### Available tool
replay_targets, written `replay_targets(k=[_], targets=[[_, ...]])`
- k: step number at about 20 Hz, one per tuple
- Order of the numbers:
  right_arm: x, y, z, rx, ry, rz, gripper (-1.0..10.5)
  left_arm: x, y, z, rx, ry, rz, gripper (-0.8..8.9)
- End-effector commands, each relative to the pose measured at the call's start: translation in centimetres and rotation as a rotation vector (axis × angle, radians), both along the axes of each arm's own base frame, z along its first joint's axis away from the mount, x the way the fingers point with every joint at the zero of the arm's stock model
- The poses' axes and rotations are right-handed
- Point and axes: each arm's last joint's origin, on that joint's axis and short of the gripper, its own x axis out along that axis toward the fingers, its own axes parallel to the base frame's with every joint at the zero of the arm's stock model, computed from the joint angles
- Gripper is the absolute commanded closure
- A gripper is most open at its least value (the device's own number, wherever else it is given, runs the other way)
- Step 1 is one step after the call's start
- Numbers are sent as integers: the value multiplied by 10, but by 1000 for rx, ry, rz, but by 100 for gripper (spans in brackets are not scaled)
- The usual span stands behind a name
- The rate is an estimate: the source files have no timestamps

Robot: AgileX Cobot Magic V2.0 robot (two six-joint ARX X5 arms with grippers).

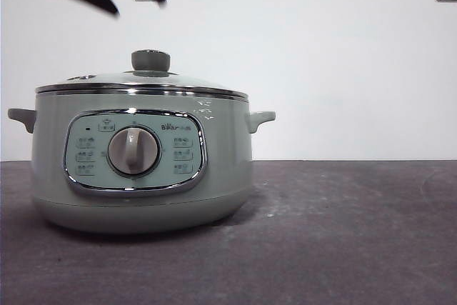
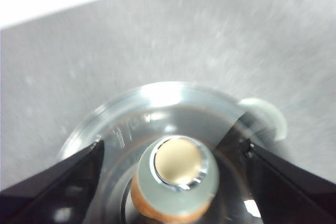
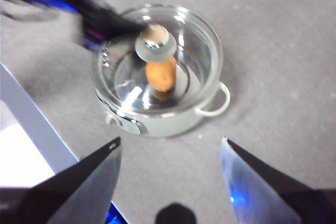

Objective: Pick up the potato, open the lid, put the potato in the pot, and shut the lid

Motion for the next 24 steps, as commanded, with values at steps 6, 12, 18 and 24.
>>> replay_targets(k=[6, 12, 18, 24], targets=[[5, -24, -39, 54, -27, -131, 945, -80, 38, 49, -63, -85, -62, 820], [-7, -38, -107, 214, -157, -202, 963, -100, 49, 33, -55, -115, -66, 821], [-26, -52, -191, 359, -253, -296, 963, -112, 56, -49, -88, -153, -62, 822], [-31, -60, -230, 297, -216, -462, 962, -123, 61, -95, -121, -134, -48, 821]])
